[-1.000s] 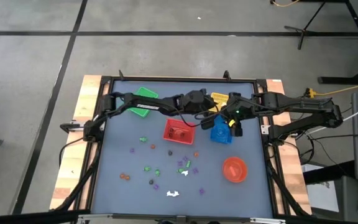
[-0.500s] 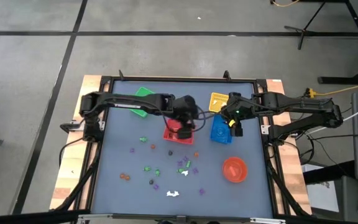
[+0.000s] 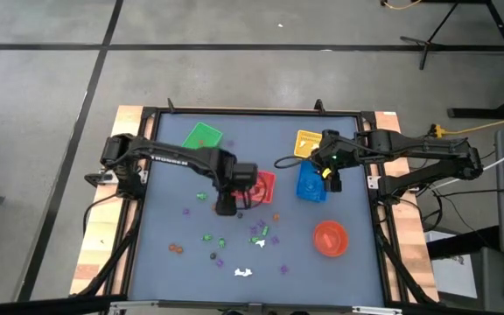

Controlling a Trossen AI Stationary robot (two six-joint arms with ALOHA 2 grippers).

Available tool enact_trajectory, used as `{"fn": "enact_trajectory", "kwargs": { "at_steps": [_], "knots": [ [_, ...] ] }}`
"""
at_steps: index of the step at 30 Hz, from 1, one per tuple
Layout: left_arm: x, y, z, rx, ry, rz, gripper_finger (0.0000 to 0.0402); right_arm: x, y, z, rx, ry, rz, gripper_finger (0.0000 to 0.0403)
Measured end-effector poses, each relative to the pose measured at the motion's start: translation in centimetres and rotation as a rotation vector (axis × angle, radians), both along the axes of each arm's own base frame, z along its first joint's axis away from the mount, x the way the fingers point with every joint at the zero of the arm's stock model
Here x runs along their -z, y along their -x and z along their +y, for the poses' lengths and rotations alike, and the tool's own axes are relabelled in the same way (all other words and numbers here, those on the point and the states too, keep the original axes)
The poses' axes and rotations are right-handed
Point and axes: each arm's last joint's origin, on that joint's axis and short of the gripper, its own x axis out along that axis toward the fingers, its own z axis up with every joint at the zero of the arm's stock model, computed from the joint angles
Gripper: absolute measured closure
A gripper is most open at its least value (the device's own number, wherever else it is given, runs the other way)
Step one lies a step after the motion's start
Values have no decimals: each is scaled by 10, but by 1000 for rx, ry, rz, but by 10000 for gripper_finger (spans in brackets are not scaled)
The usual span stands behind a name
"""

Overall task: Sort Halloween decoration
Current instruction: Put the orange pumpkin toy into the green bin

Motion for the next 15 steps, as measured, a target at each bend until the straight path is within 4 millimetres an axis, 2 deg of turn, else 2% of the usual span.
{"fn": "enact_trajectory", "kwargs": {
  "at_steps": [6, 10, 15],
  "knots": [
    [41, 15, -15, 37, 72, 85, 184, 0, 0, 0, 0, 0, -1, 166],
    [61, 24, -23, 54, 88, 120, 184, 0, 0, 0, 0, 0, -1, 166],
    [78, 32, -23, 1, 87, 134, 184, 0, 0, 0, 0, 0, -2, 166]
  ]
}}
